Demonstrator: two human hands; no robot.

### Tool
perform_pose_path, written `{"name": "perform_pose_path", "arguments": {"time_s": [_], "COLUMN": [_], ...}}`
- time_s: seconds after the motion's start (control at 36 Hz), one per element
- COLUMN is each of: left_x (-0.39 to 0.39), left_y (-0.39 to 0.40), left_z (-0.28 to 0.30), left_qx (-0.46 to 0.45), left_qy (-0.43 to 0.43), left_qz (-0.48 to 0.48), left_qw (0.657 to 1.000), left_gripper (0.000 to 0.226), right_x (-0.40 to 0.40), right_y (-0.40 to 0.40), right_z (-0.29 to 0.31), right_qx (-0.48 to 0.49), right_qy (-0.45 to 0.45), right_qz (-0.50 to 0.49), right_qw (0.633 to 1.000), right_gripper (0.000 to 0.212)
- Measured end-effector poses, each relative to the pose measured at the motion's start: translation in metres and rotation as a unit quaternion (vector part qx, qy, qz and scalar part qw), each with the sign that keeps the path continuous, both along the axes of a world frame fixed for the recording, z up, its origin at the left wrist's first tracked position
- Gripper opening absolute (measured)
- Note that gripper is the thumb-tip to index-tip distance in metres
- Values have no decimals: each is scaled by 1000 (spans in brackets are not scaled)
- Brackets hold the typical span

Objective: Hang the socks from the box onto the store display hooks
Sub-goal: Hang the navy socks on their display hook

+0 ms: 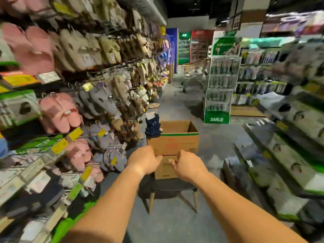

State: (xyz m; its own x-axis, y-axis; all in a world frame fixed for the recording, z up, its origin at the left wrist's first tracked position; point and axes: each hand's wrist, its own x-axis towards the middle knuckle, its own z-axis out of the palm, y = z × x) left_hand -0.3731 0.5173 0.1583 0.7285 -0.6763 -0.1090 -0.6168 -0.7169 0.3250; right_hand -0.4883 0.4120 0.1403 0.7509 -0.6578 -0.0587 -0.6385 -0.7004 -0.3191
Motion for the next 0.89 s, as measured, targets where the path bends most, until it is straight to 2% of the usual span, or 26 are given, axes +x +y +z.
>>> {"name": "perform_pose_path", "arguments": {"time_s": [0.19,0.42,0.5,0.64,0.78,0.83,0.89], "left_x": [119,251,295,354,412,426,440], "left_y": [-47,-117,-150,-202,-258,-277,-295], "left_z": [-42,-67,-87,-115,-139,-143,-150], "left_qx": [-23,-73,-58,-49,-82,-98,-129], "left_qy": [32,128,149,164,216,244,303], "left_qz": [32,71,83,80,126,148,190], "left_qw": [999,987,984,982,965,954,925], "left_gripper": [50,60,69,62,70,54,43], "right_x": [109,224,257,314,376,399,422], "right_y": [-61,-141,-169,-224,-279,-302,-321], "right_z": [-38,-90,-100,-113,-128,-137,-140], "right_qx": [41,90,103,123,117,137,154], "right_qy": [0,22,43,26,32,20,15], "right_qz": [2,-33,-37,-69,-56,-56,-47], "right_qw": [999,995,993,990,991,989,987], "right_gripper": [39,51,52,50,57,60,63]}}
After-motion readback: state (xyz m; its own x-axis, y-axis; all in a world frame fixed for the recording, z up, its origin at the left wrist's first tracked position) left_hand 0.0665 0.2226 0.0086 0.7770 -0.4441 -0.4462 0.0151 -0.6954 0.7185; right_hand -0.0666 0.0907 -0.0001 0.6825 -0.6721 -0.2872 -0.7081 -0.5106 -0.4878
